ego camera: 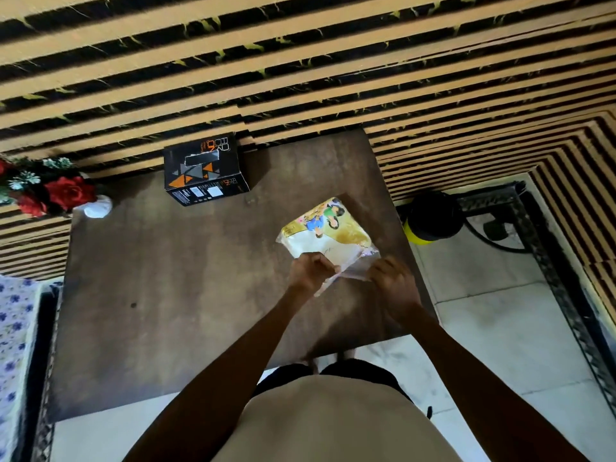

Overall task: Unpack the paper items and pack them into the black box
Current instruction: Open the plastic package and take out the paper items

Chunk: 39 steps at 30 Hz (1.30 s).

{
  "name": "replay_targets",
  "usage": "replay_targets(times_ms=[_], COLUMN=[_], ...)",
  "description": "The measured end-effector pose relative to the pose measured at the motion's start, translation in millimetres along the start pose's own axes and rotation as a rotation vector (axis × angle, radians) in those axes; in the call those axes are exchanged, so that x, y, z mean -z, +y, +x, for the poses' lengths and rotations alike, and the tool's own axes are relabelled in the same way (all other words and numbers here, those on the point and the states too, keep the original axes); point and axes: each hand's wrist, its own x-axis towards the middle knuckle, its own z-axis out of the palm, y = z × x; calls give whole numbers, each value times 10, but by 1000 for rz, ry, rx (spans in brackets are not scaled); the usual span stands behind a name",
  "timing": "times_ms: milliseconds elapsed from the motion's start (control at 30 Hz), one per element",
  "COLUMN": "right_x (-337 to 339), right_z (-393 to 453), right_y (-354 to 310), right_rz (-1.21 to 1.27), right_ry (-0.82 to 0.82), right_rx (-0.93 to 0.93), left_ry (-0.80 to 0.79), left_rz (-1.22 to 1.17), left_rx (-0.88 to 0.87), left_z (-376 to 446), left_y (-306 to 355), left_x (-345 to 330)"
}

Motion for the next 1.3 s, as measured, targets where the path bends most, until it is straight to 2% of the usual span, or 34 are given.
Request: replay_targets(times_ms=[100, 133, 200, 233, 300, 367, 433, 467, 500, 567, 600, 700, 767, 867, 900, 967, 1033, 1167, 1300], right_x=[32, 48, 89, 89, 111, 16, -114, -134, -146, -194, -159, -362, -456, -503, -428, -388, -365, -374, -375], right_z=[49, 64, 113, 139, 210, 290, 395, 453, 497, 596, 612, 641, 663, 781, 795, 829, 872, 967, 1104], right_y=[39, 54, 36, 8, -125, -247, -359, -401, -412, -410, -412, -316, -249, -203, -216, -240, -279, -319, -354], right_rz=[-4, -8, 24, 133, 478, 790, 1232, 1461, 1627, 1815, 1829, 1654, 1638, 1653, 1672, 1711, 1801, 1946, 1724], right_ry=[-328, -381, -305, -214, -118, -213, -292, -265, -208, -152, -161, -234, -228, -160, -127, -82, -95, -173, -260], right_rx=[-20, 23, 144, 128, -137, -579, -1057, -1202, -1271, -1302, -1307, -1305, -1342, -1394, -1387, -1339, -1270, -1177, -1120], left_ry=[125, 145, 157, 161, 198, 226, 209, 199, 190, 146, 104, -44, -69, 76, 56, -92, -217, -184, -152], left_rz=[-113, -116, -66, -47, -46, -57, -74, -68, -54, -51, -53, -87, -114, 140, 264, 408, 339, 299, 115], left_rx=[13, 12, 13, 7, 14, 45, 42, 27, 6, -23, -33, -23, 31, 19, 30, 113, 166, 198, 216], left_z=[-105, -145, -196, -219, -227, -236, -236, -233, -241, -213, -173, 21, 157, 489, 579, 780, 926, 1042, 1058], left_y=[72, 116, 165, 202, 254, 295, 307, 321, 353, 372, 344, 241, 199, 105, 50, -124, -220, -159, -141], left_x=[-48, -66, -104, -126, -167, -191, -212, -211, -196, -156, -129, 7, 151, 424, 508, 625, 691, 699, 756])
